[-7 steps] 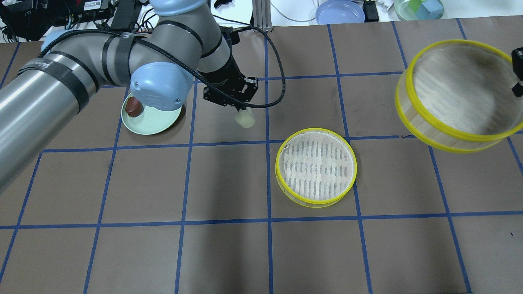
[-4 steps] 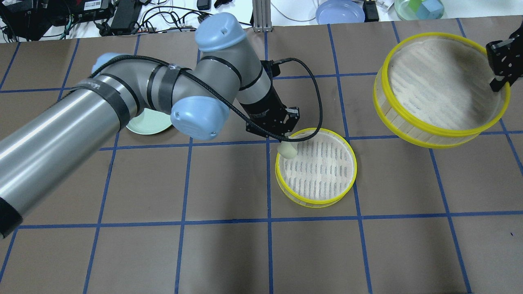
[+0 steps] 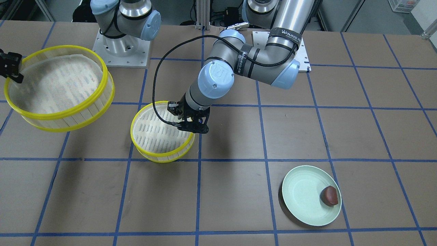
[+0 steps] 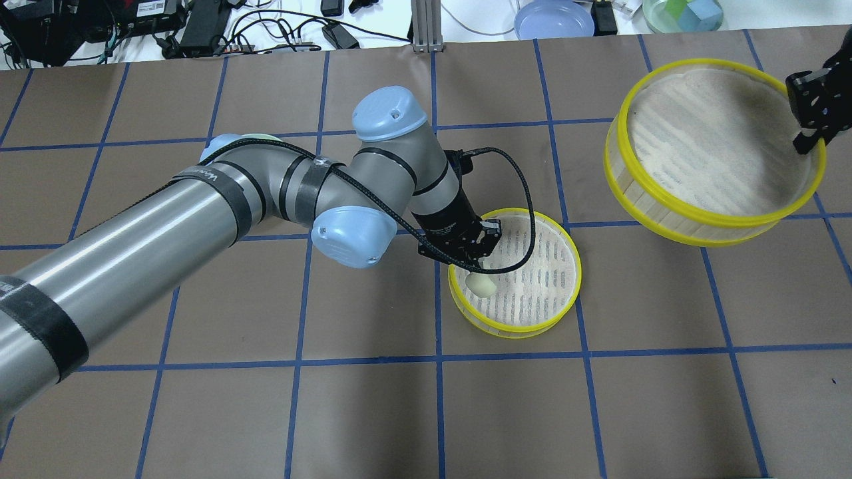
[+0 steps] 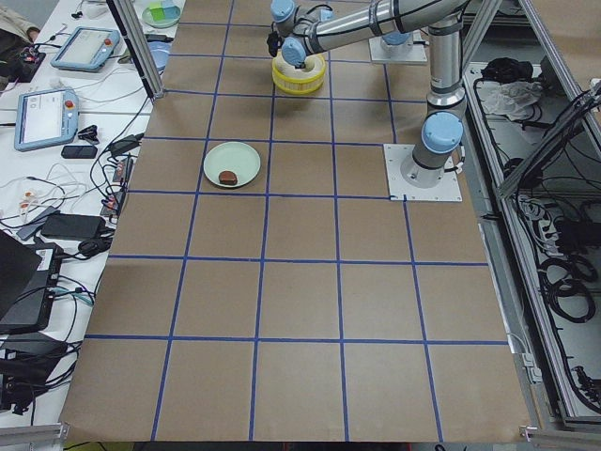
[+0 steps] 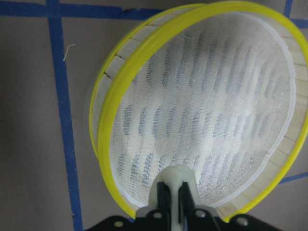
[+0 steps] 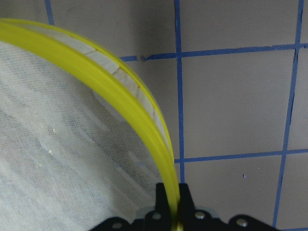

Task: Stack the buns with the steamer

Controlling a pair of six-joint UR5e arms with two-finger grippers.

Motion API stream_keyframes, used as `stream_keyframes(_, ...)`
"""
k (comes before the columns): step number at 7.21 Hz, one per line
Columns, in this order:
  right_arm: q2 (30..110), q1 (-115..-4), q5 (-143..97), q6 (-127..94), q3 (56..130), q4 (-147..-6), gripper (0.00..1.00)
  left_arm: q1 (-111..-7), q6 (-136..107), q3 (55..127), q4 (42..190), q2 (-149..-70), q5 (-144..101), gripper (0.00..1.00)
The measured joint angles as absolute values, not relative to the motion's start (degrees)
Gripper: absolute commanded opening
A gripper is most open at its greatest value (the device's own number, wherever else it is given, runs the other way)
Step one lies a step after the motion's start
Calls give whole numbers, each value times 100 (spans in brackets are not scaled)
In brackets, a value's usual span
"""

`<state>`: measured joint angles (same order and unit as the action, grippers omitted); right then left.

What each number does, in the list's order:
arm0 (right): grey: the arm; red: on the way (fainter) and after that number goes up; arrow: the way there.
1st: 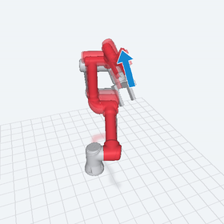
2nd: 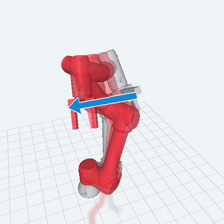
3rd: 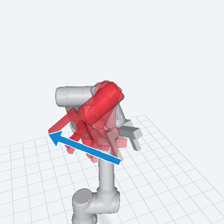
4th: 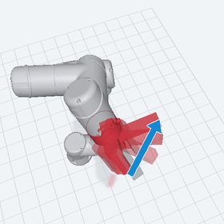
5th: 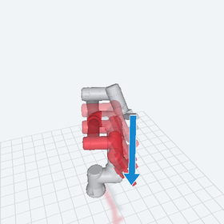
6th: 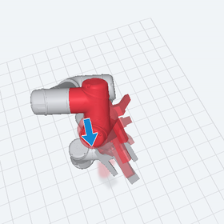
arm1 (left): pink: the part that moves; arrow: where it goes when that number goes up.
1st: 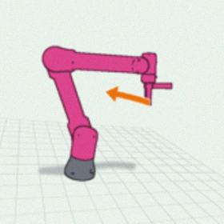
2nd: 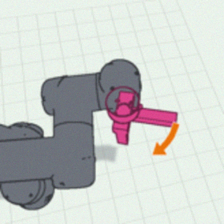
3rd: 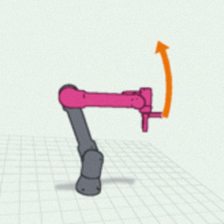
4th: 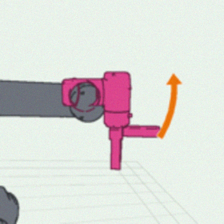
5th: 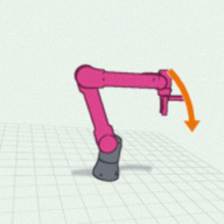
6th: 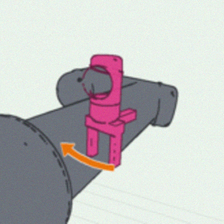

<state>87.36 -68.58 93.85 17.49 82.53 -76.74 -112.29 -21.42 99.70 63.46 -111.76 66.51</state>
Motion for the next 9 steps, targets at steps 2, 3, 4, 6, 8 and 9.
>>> stream_keyframes(2,8736,-6862,9366,1751,8323,-7686,0,-11232,-2198,9943,6336,-11206,6656,77)
stream_keyframes(3,8735,-6872,9360,1754,8343,-7700,0,-11232,-2293,9917,6307,-11206,6662,84)
stream_keyframes(4,8720,-6897,9355,1753,8364,-7720,0,-11224,-2379,9856,6256,-11187,6689,89)
stream_keyframes(6,8645,-7167,9348,1559,8581,-7950,0,-10950,-2226,9535,6405,-11029,7370,96)
stream_keyframes(8,8533,-7851,9340,1160,9299,-8912,0,-10295,-1097,9235,6804,-10847,8601,97)
stream_keyframes(9,8471,-8145,9334,1071,9649,-9355,0,-9947,-573,9192,6895,-10792,9005,99)
